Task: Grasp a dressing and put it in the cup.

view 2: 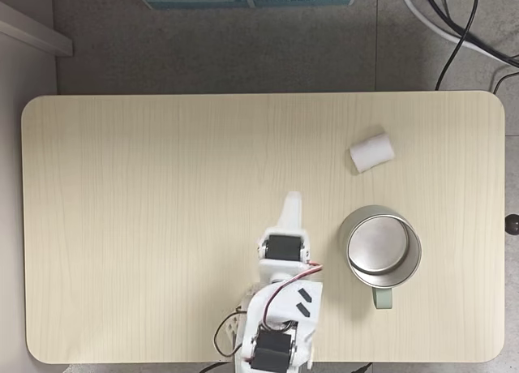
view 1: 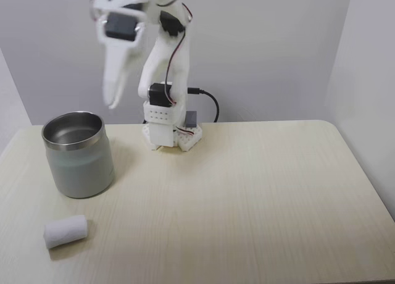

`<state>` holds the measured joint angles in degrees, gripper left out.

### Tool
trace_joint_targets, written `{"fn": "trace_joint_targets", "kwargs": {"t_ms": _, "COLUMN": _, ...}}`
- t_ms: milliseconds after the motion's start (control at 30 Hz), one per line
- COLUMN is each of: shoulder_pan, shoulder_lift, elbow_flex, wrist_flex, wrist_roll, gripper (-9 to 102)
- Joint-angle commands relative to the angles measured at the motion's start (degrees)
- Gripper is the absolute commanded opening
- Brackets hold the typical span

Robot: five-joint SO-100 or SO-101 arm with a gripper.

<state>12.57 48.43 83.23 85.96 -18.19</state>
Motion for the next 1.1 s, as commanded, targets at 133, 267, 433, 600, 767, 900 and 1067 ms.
{"fn": "trace_joint_targets", "kwargs": {"t_ms": 133, "shoulder_pan": 8.61, "shoulder_lift": 20.3, "elbow_flex": 16.35, "wrist_flex": 6.5, "wrist_roll": -8.79, "gripper": 21}}
{"fn": "trace_joint_targets", "kwargs": {"t_ms": 267, "shoulder_pan": 10.72, "shoulder_lift": 24.79, "elbow_flex": 16.26, "wrist_flex": 5.89, "wrist_roll": -12.48, "gripper": 22}}
{"fn": "trace_joint_targets", "kwargs": {"t_ms": 433, "shoulder_pan": 13.18, "shoulder_lift": 29.71, "elbow_flex": 13.8, "wrist_flex": 2.02, "wrist_roll": -15.56, "gripper": 23}}
{"fn": "trace_joint_targets", "kwargs": {"t_ms": 600, "shoulder_pan": 15.47, "shoulder_lift": 34.98, "elbow_flex": 9.23, "wrist_flex": -5.19, "wrist_roll": -17.49, "gripper": 23}}
{"fn": "trace_joint_targets", "kwargs": {"t_ms": 767, "shoulder_pan": 16.96, "shoulder_lift": 43.07, "elbow_flex": 8.44, "wrist_flex": -10.9, "wrist_roll": -18.19, "gripper": 24}}
{"fn": "trace_joint_targets", "kwargs": {"t_ms": 900, "shoulder_pan": 17.23, "shoulder_lift": 49.31, "elbow_flex": 8.44, "wrist_flex": -13.8, "wrist_roll": -18.9, "gripper": 24}}
{"fn": "trace_joint_targets", "kwargs": {"t_ms": 1067, "shoulder_pan": 17.4, "shoulder_lift": 55.55, "elbow_flex": 8.79, "wrist_flex": -16.88, "wrist_roll": -19.07, "gripper": 24}}
